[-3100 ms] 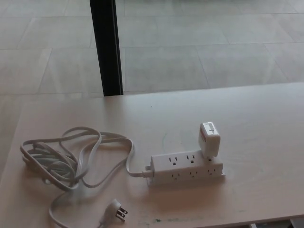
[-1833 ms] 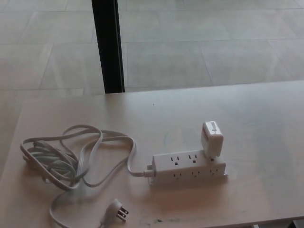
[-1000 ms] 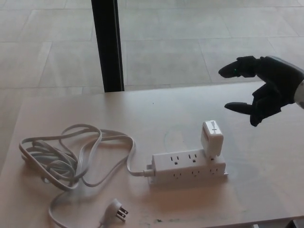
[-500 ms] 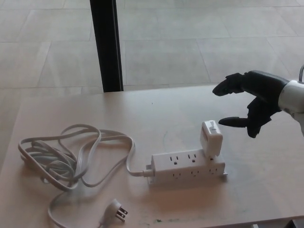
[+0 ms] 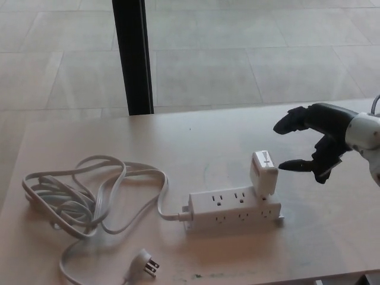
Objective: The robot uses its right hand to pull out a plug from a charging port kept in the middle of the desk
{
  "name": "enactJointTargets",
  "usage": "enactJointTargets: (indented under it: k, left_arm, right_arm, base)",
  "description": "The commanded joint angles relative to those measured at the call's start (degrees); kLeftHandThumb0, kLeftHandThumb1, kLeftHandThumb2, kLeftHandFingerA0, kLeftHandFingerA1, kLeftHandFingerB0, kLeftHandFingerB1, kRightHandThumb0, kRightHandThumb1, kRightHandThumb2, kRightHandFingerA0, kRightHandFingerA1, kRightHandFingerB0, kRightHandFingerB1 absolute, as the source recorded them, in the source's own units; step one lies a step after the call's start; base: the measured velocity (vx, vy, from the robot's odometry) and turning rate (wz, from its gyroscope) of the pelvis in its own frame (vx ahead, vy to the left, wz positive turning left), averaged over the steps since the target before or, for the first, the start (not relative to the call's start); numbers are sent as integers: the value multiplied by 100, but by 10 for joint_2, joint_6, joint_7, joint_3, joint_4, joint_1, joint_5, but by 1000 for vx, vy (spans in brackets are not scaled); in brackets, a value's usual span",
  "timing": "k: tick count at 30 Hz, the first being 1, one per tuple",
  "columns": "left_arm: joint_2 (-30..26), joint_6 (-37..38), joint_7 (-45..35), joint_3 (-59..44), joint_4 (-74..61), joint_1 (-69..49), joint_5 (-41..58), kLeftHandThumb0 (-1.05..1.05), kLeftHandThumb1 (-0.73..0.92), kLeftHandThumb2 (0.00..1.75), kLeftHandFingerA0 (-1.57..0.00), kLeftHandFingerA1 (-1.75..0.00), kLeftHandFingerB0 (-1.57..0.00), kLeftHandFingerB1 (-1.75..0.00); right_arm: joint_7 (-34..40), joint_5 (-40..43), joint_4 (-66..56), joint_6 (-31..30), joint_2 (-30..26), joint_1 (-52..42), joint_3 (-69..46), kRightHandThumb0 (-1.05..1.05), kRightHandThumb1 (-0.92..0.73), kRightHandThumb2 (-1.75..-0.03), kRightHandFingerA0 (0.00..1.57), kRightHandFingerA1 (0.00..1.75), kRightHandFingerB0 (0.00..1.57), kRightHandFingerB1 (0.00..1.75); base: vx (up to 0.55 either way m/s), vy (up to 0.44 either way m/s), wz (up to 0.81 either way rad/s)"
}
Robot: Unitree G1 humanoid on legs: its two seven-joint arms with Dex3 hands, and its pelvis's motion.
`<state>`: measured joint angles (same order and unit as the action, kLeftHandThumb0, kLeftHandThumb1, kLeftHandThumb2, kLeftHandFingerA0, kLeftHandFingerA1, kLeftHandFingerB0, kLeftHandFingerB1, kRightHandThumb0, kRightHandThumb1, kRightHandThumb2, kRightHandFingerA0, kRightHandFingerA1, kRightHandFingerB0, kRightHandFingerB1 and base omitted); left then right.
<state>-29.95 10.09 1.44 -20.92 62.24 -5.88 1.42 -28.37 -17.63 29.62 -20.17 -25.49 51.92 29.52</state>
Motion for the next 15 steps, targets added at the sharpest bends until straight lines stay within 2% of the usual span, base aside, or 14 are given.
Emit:
enactJointTargets:
  k: [1,2,3,4,5,6,7,10,11,12,13,14,15]
  left_arm:
    - [-14,-9,-7,-4,-10,-5,12,-57,56,58,-83,-104,-67,-49]
    - [-14,-10,-5,-3,-8,-3,11,-57,56,58,-82,-95,-66,-48]
    - [-15,-9,-6,-4,-3,-1,11,-57,56,58,-84,-92,-67,-48]
    - [-15,-6,-6,-2,-3,-3,9,-57,56,58,-84,-92,-66,-48]
    - [-15,-5,-6,-2,-3,-5,8,-57,57,58,-84,-98,-66,-48]
    - [-16,-8,-7,-1,-6,-5,8,-57,57,58,-83,-95,-65,-48]
    - [-16,-12,-8,-2,-10,-6,9,-57,57,58,-84,-102,-66,-48]
    - [-17,-10,-9,-1,-11,-6,8,-58,57,58,-84,-103,-64,-47]
    - [-17,-12,-5,1,-11,-5,5,-59,57,58,-84,-102,-63,-46]
    - [-17,-10,-3,0,-6,-2,5,-58,57,58,-84,-91,-64,-47]
    - [-17,-10,-4,0,-7,-3,5,-58,57,58,-82,-90,-63,-47]
    - [-19,-11,-7,2,-5,-2,4,-59,57,58,-84,-92,-64,-47]
    - [-19,-11,-7,2,-5,-2,4,-59,57,58,-84,-92,-64,-47]
  right_arm:
    - [-9,-27,-4,34,1,-15,4,-80,-44,-85,90,91,12,42]
    - [-9,-31,-5,36,3,-17,6,-80,-56,-57,95,98,19,33]
    - [-11,-34,-6,34,5,-16,8,-92,-49,-86,101,107,13,40]
    - [-11,-37,-10,36,4,-20,9,-88,-47,-86,99,107,14,41]
    - [-12,-38,-11,36,6,-22,10,-83,-56,-58,100,114,19,33]
    - [-14,-38,-7,38,9,-20,10,-84,-56,-58,102,118,18,34]
    - [-14,-38,-3,39,13,-18,8,-83,-54,-58,102,116,18,32]
    - [-12,-42,3,39,21,-15,6,-84,-54,-57,98,111,17,31]
    - [-17,-44,6,31,25,-10,7,-84,-53,-57,95,114,16,31]
    - [-23,-46,7,28,26,-5,7,-84,-53,-57,93,115,14,31]
    - [-21,-50,8,37,25,-4,9,-86,-54,-58,96,113,14,31]
    - [-23,-51,4,42,23,-7,8,-89,-44,-68,98,109,11,36]
    - [-24,-51,4,43,23,-7,7,-89,-44,-68,98,109,11,36]
  base:
    - [0,0,0]
    - [0,0,0]
    - [0,0,0]
    - [0,0,0]
    - [0,0,0]
    - [0,0,0]
    - [0,0,0]
    - [0,0,0]
    - [0,0,0]
    - [0,0,0]
    - [0,0,0]
    - [0,0,0]
    - [0,0,0]
